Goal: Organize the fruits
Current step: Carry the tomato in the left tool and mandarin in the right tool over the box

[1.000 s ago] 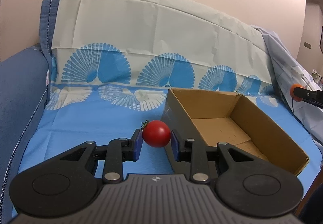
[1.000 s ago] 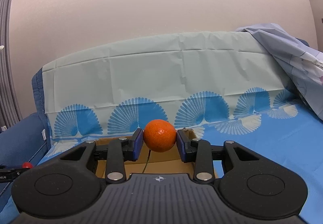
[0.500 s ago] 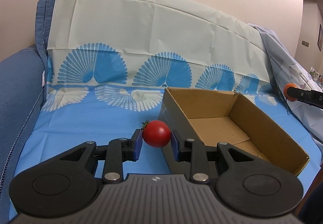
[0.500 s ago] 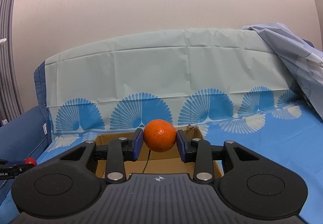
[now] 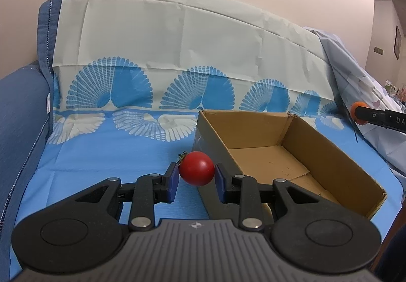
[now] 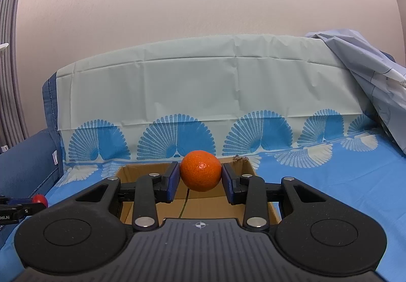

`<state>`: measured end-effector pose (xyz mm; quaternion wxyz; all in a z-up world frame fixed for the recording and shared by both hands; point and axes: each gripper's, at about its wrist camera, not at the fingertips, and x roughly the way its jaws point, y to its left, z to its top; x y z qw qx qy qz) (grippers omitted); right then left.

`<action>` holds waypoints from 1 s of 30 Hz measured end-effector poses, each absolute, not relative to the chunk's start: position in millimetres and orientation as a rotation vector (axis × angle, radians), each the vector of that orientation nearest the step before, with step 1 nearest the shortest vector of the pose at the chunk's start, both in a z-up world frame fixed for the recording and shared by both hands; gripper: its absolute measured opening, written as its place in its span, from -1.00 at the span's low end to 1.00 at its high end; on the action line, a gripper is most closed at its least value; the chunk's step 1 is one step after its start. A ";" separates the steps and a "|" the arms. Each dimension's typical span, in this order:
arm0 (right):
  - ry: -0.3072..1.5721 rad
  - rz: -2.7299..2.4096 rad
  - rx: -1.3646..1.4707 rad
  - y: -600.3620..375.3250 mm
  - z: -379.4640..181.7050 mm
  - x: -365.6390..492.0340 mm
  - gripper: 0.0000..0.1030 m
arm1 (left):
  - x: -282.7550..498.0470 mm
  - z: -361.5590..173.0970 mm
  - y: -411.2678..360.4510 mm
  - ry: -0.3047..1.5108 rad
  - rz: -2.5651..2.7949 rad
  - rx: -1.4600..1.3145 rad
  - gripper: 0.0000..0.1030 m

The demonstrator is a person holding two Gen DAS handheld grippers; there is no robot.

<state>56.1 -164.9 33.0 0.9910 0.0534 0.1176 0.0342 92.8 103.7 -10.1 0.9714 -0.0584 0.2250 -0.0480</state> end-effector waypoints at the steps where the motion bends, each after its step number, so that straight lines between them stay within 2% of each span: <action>1: 0.236 0.067 0.108 -165.2 33.0 55.9 -0.27 | 92.2 -10.0 103.2 0.453 -0.099 -0.117 -0.34; 30: 0.244 0.054 0.116 -166.3 31.7 57.1 -0.27 | 91.9 -13.1 92.8 0.441 -0.138 -0.075 -0.34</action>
